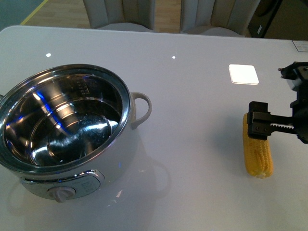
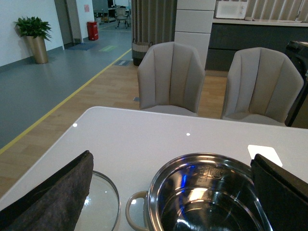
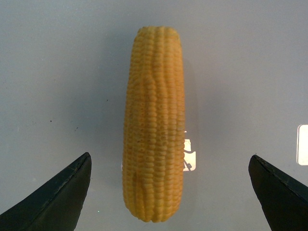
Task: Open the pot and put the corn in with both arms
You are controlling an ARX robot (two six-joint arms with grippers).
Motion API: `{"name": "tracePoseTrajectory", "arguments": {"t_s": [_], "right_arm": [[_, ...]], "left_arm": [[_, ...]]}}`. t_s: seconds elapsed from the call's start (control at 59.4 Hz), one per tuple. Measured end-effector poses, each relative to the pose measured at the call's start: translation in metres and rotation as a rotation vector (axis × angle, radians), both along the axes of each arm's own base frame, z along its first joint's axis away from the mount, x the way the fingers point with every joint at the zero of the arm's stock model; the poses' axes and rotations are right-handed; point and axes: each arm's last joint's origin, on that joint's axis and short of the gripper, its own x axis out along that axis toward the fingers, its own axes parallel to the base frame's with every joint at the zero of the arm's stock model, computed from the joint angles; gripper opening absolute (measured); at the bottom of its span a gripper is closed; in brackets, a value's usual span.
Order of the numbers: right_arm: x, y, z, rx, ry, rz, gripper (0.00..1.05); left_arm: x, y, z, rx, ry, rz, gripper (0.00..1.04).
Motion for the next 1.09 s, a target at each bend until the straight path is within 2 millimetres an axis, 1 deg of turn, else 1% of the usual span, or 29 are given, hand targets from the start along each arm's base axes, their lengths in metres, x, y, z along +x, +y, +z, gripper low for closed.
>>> {"name": "tracePoseTrajectory", "arguments": {"t_s": [0.219, 0.337, 0.691, 0.724, 0.809, 0.893, 0.96, 1.095], "right_arm": [[0.006, 0.004, -0.024, -0.01, 0.057, 0.004, 0.96], [0.01, 0.005, -0.037, 0.022, 0.066, -0.006, 0.96], [0.02, 0.005, -0.062, -0.01, 0.093, 0.0, 0.96], [0.02, 0.005, -0.064, -0.009, 0.097, 0.001, 0.95], [0.02, 0.005, -0.066, -0.005, 0.108, 0.003, 0.76], [0.02, 0.005, -0.066, 0.001, 0.109, 0.006, 0.55], [0.02, 0.006, -0.066, 0.006, 0.108, 0.004, 0.46], [0.02, 0.005, -0.064, 0.014, 0.077, -0.01, 0.34]], "left_arm": [[0.0, 0.0, 0.0, 0.0, 0.0, 0.0, 0.98], [0.0, 0.0, 0.0, 0.0, 0.0, 0.0, 0.98], [0.0, 0.0, 0.0, 0.0, 0.0, 0.0, 0.98], [0.0, 0.0, 0.0, 0.0, 0.0, 0.0, 0.98], [0.0, 0.0, 0.0, 0.0, 0.0, 0.0, 0.98], [0.0, 0.0, 0.0, 0.0, 0.0, 0.0, 0.98], [0.0, 0.0, 0.0, 0.0, 0.0, 0.0, 0.98], [0.0, 0.0, 0.0, 0.0, 0.0, 0.0, 0.98]]}}
